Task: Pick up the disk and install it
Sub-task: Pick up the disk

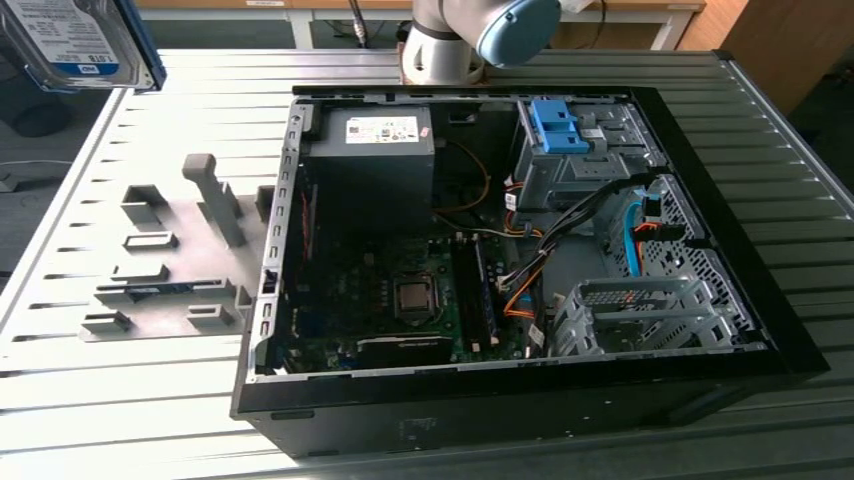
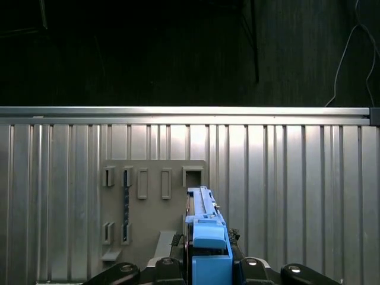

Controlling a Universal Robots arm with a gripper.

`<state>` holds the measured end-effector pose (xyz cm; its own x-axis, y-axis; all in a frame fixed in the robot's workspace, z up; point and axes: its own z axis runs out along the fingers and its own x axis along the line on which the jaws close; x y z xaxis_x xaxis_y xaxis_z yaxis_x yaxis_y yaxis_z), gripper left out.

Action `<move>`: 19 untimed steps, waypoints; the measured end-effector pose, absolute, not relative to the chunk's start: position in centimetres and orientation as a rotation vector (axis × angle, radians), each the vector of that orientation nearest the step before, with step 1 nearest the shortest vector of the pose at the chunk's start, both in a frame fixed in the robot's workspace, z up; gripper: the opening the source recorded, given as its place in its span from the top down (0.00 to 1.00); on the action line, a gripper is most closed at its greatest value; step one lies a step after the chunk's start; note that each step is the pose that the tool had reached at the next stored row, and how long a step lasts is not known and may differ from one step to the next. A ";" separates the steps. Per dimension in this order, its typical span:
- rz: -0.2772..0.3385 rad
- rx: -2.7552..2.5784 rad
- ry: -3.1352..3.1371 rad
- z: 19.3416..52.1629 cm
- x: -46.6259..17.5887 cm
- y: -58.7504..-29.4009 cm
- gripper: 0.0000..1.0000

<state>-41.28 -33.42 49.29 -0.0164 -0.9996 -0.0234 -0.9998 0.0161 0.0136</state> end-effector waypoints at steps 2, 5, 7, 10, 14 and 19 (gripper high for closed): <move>0.041 -2.198 2.234 49.3 -41.1 -33.4 0.63; 0.041 -2.198 2.234 49.3 -40.7 -33.4 0.63; 0.041 -2.198 2.234 49.3 -40.4 -33.4 0.63; 0.041 -2.198 2.234 49.3 -40.0 -33.4 0.63; 0.041 -2.198 2.234 49.3 -39.7 -33.4 0.63; 0.041 -2.198 2.234 49.3 -39.1 -33.4 0.63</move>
